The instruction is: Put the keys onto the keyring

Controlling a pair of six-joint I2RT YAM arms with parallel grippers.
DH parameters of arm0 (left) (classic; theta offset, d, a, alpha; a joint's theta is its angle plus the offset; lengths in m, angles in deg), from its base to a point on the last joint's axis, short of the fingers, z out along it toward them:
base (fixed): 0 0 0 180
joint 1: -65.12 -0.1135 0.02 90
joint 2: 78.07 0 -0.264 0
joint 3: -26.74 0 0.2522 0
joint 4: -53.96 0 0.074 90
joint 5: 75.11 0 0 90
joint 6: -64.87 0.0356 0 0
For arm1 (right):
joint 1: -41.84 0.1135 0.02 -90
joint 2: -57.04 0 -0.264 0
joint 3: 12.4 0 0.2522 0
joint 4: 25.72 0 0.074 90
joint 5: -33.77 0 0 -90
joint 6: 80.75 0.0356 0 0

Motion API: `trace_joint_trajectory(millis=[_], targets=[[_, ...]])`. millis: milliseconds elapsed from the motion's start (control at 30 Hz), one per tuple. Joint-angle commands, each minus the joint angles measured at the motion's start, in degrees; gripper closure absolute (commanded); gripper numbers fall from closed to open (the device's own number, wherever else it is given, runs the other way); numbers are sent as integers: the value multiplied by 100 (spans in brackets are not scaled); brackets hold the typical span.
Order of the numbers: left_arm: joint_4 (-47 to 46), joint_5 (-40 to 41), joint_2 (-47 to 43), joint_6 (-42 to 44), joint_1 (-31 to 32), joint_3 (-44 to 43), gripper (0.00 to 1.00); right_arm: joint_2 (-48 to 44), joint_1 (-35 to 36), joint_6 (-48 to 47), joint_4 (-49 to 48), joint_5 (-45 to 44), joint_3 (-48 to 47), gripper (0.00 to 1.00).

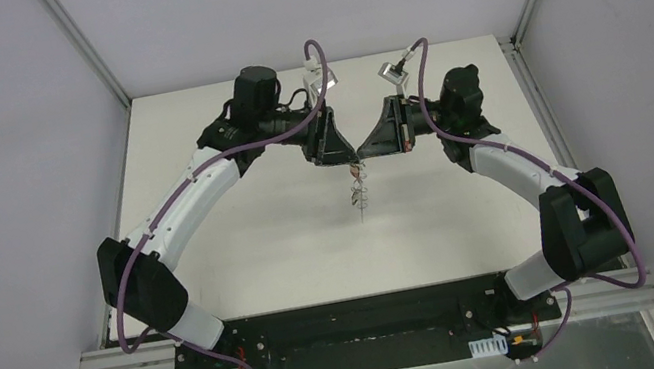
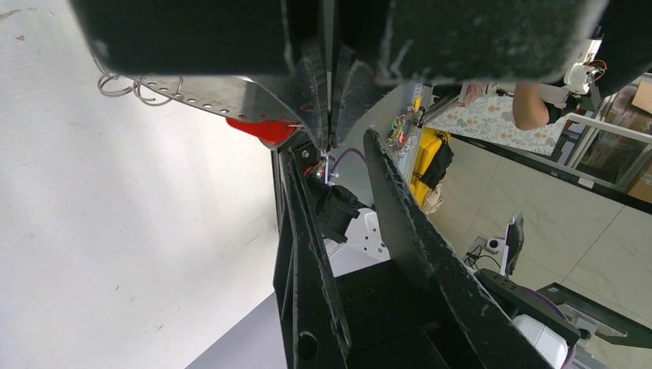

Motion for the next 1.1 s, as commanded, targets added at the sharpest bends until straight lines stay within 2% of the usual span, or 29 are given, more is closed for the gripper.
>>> trace_joint_trajectory(millis=[0,333,1067], targets=[[-284,-314,-52,-306,-4,128,60,-211,-19,-63,-352,78,-39,100],[-302,-400,-35,-424,-4,204,72,-213,-42,-60,-346,40,-30,100],[-130,-431,34,-381,-12,224,88,-235,-77,-46,-346,30,-39,100]])
